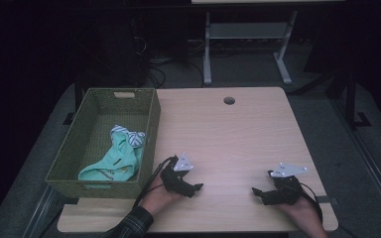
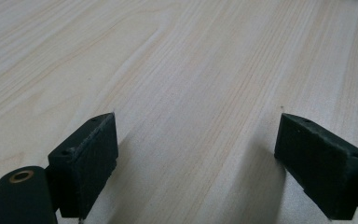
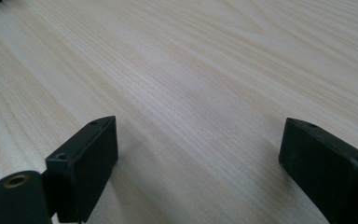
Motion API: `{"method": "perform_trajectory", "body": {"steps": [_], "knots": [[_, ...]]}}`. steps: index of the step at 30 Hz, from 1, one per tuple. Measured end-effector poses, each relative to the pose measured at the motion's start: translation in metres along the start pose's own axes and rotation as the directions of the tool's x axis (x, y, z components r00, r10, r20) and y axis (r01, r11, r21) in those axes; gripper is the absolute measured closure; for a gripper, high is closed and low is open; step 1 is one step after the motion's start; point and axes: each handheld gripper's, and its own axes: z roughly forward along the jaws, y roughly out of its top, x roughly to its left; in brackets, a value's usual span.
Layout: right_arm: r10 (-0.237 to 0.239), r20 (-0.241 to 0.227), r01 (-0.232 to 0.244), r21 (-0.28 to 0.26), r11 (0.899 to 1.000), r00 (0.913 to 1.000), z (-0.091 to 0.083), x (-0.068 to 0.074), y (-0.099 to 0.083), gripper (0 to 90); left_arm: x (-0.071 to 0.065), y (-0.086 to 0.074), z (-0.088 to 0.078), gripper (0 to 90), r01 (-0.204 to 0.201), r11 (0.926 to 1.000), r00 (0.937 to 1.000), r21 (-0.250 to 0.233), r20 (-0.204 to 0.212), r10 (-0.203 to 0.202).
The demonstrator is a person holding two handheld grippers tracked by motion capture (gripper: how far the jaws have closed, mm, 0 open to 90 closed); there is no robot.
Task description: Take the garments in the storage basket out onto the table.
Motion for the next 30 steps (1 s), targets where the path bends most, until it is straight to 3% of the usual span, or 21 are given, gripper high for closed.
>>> {"method": "perform_trajectory", "body": {"steps": [6, 19, 30], "knots": [[-0.008, -0.005, 0.008, 0.0, 1.0, 1.0, 0.0, 0.0, 0.0, 9.9, 0.001, 0.0, 0.0, 12.4, -0.001, 1.0, 1.0, 0.003, 0.003, 0.001], [-0.008, -0.006, 0.008, 0.001, 1.0, 0.9999, 0.001, 0.0, 0.0, 9.9, 0.004, 0.009, -0.001, 13.2, 0.008, 0.9969, 1.0, 0.078, -0.003, -0.008], [-0.011, -0.007, 0.011, 0.001, 1.0, 0.9999, 0.0, 0.0, 0.0, 9.9, 0.007, 0.015, -0.005, 13.1, 0.035, 0.9964, 0.9994, 0.077, -0.009, -0.034]]}}
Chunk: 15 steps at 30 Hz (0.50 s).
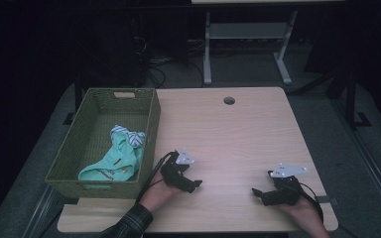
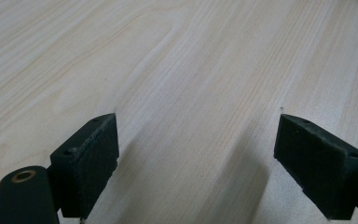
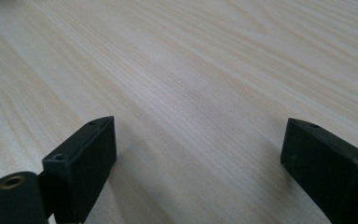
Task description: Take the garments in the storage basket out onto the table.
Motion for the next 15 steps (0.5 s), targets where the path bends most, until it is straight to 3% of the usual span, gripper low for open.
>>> {"method": "perform_trajectory", "body": {"steps": [8, 15], "knots": [[-0.002, -0.002, 0.002, 0.004, 1.0, 1.0, -0.0005, 0.0005, -0.0004, 9.9, 0.0014, 0.0016, -0.0029, 13.2, 0.03, 0.9993, 0.9995, -0.021, 0.01, -0.029], [-0.002, -0.002, 0.002, 0.004, 1.0, 1.0, -0.0005, 0.0006, -0.0004, 9.9, 0.0025, 0.0058, -0.0078, 13.2, 0.025, 0.999, 0.9996, -0.039, 0.014, -0.024]]}}
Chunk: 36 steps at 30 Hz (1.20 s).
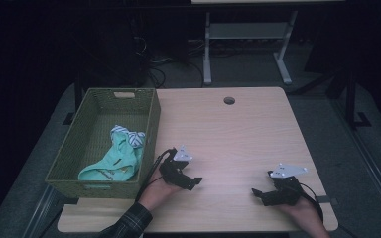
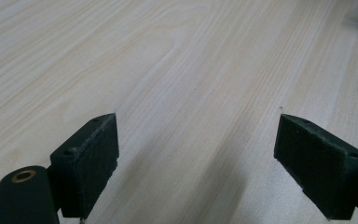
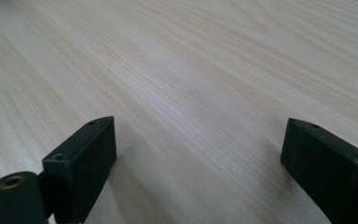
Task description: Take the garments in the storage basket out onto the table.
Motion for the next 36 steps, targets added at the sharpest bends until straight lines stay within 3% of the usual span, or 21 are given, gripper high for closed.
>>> {"method": "perform_trajectory", "body": {"steps": [36], "knots": [[0.0, 0.0, 0.0, 0.0, 1.0, 1.0, 0.0, 0.0, 0.0, 10.0, 0.004, 0.013, -0.014, 13.4, 0.033, 0.9991, 0.9994, -0.025, 0.011, -0.033]]}}
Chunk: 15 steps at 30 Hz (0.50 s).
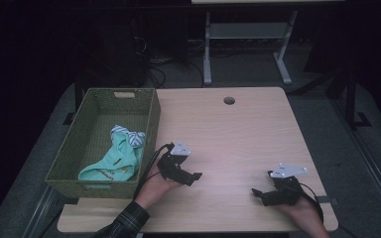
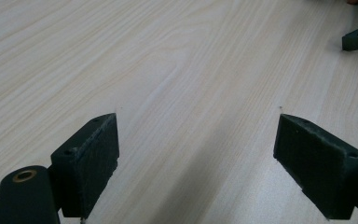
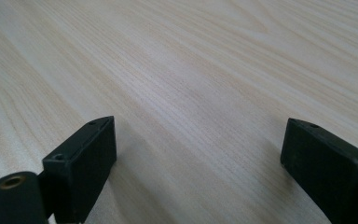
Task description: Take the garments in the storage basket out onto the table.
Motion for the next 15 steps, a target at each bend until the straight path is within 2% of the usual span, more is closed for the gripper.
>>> {"method": "perform_trajectory", "body": {"steps": [15], "knots": [[0.0, 0.0, 0.0, -0.001, 1.0, 1.0, 0.0, 0.0, 0.0, 10.0, 0.0006, 0.0074, -0.0078, 13.6, 0.008, 0.9999, 1.0, -0.007, 0.0, -0.008]]}}
